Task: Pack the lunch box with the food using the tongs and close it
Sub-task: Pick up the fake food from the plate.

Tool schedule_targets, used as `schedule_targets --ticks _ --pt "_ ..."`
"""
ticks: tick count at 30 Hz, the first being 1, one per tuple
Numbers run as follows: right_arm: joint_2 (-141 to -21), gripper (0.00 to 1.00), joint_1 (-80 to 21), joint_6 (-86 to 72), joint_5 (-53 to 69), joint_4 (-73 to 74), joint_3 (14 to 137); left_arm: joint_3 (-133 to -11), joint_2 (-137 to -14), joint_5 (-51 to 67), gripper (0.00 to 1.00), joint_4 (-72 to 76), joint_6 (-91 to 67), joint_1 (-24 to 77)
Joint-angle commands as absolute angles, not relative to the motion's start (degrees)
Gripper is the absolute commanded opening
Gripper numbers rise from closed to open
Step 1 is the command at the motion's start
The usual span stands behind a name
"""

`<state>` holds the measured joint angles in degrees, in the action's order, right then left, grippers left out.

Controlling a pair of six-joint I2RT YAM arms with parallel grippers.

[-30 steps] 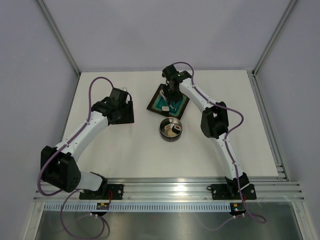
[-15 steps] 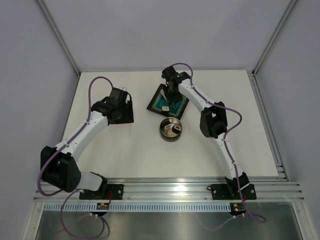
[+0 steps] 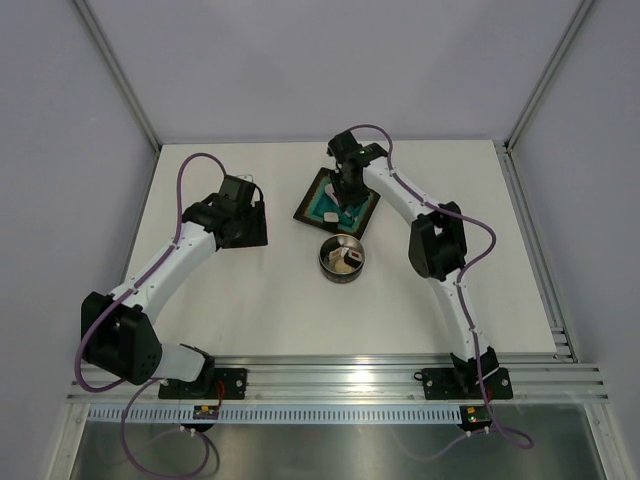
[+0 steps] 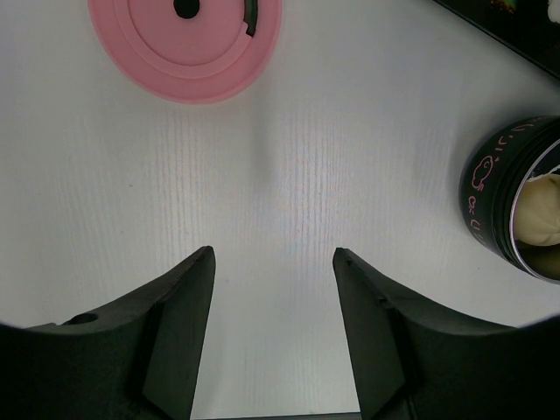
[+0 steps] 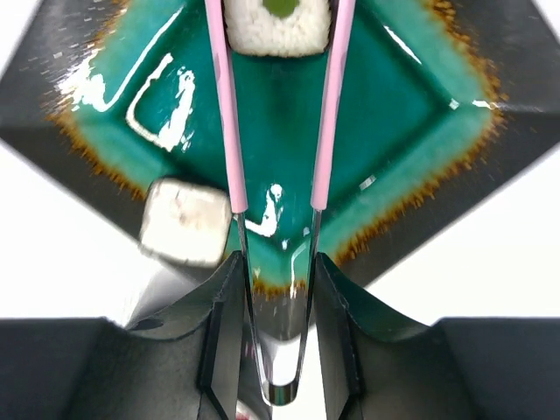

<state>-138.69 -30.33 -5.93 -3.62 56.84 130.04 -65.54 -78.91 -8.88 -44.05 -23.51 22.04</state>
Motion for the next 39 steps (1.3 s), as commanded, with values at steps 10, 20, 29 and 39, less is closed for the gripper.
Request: schedule_targets --ticks 10,20,29,39 --pt "-121.39 0.06 -30.76 -7.82 -2.91 55.99 123.68 -65.39 -76.73 -8.70 0.60 -41.92 -23.12 21.80" --pt "-103.12 0.06 -33.83 -12.21 -3.69 55.98 105.31 -64.25 -76.02 -8.53 0.60 -41.49 -23.12 21.71" --pt "-92.21 0.06 -40.51 -16.61 -4.40 58.97 93.17 -64.69 -76.55 -7.91 0.60 -40.87 -23.12 21.71" --pt "-92.46 0.06 -43.50 -17.40 -1.59 59.41 88.42 -64.60 -76.46 -7.65 0.60 -40.69 -23.38 21.71"
